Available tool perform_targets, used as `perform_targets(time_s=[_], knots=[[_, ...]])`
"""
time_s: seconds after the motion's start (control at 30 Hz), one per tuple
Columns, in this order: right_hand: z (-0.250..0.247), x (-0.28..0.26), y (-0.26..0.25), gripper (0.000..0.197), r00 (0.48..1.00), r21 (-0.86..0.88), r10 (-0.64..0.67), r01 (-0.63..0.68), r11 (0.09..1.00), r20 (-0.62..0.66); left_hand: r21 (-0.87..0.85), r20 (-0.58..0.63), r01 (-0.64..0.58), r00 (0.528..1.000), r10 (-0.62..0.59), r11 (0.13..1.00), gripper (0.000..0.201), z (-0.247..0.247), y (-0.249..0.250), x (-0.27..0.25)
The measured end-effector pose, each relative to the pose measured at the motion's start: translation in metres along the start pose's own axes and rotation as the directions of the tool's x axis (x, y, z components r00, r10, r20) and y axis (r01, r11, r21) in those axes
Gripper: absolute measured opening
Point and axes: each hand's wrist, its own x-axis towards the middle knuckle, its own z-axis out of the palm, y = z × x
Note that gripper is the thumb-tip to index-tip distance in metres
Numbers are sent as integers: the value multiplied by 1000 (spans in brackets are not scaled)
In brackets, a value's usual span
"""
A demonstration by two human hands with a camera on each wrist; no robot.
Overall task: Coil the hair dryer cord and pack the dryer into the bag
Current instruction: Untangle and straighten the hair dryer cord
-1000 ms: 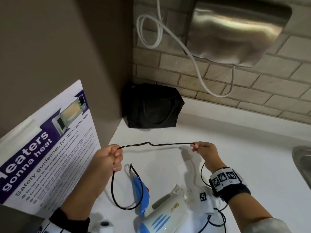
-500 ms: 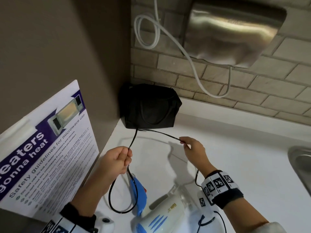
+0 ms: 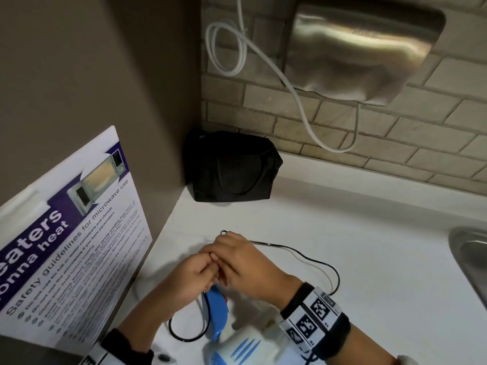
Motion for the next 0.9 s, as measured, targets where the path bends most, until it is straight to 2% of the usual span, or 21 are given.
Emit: perform_targets(time_s=[0.07, 0.17, 0.27, 0.37, 0.47, 0.53, 0.73, 0.83, 0.9], knots=[[0, 0, 1, 24, 999, -52, 8, -6, 999, 39, 31, 15, -12, 1000, 11, 999, 35, -3, -2, -2], [0, 0, -7, 25, 998, -88, -12, 17, 996, 59, 65, -47, -61, 997, 64, 996, 35, -3, -1, -3], [-7, 0, -4, 28, 1000, -63, -8, 9, 998, 27, 31, -73, -88, 993, 90, 996, 36, -5, 2, -2], [-12, -2, 15, 21, 998, 3, 52, -52, 999, -20, 42, -102, -87, 991, 91, 995, 23, -13, 1, 0], [-10, -7, 32, 22, 993, -1, 113, -113, 994, -17, 105, -134, -80, 987, 94, 991, 32, -20, -1, -1], [-11, -8, 38, 24, 991, -37, 131, -131, 991, -2, 74, -131, -69, 988, 78, 995, 37, -23, -4, -2], [-15, -18, 62, 18, 978, -75, 206, -202, 976, 40, -114, -161, 65, 983, -83, 991, 49, -40, -25, 11], [-16, -26, 79, 23, 956, -75, 292, -288, 955, 43, -196, -179, 148, 967, -183, 969, 53, -46, -36, 19], [-18, -31, 89, 25, 940, -83, 339, -335, 938, 41, -259, -186, 206, 948, -258, 944, 48, -47, -38, 23]])
